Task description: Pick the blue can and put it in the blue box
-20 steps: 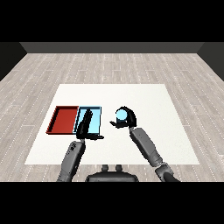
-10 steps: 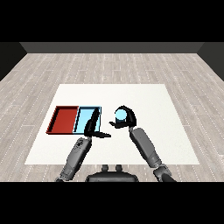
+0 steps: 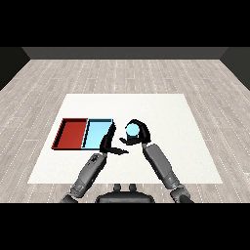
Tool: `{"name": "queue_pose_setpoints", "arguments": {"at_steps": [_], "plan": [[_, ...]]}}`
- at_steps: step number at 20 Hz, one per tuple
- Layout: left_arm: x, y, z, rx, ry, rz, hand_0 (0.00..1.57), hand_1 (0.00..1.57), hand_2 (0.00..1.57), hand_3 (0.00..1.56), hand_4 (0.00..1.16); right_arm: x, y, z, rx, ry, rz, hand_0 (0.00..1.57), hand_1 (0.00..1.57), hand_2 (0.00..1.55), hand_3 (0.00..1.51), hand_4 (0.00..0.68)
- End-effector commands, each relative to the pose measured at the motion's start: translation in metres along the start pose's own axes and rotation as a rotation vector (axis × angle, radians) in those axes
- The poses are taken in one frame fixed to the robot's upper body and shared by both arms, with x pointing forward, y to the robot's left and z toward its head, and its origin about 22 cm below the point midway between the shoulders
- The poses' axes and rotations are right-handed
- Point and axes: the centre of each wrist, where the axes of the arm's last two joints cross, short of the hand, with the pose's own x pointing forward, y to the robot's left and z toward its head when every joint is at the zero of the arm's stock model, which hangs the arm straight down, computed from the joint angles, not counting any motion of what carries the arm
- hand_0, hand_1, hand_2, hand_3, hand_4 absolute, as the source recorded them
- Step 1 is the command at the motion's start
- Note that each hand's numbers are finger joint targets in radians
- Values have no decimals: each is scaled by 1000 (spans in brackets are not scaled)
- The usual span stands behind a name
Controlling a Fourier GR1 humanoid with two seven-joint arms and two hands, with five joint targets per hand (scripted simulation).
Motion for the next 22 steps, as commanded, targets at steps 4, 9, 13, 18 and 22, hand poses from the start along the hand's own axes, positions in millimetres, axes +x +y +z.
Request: {"name": "queue_pose_setpoints", "arguments": {"at_steps": [4,9,13,18,22], "plan": [[-11,-17,-12,-11,34,5,0,0,0,0,0,13,28,-8,39,-22,-2,1402,1402,1446,1411,682],[-7,-18,2,-25,60,20,0,0,0,0,0,12,24,3,38,-15,-24,1399,1399,1444,1407,666],[-3,-22,-25,-34,33,20,0,0,0,0,0,-10,36,5,66,-11,0,1396,1396,1431,1395,654],[7,-35,-15,-38,33,15,0,0,0,0,0,16,25,-3,94,-17,-8,1419,1419,1430,1388,651],[-9,-24,-13,-39,31,9,0,0,0,0,0,7,47,-15,109,-15,8,1420,1420,1442,1399,617]]}}
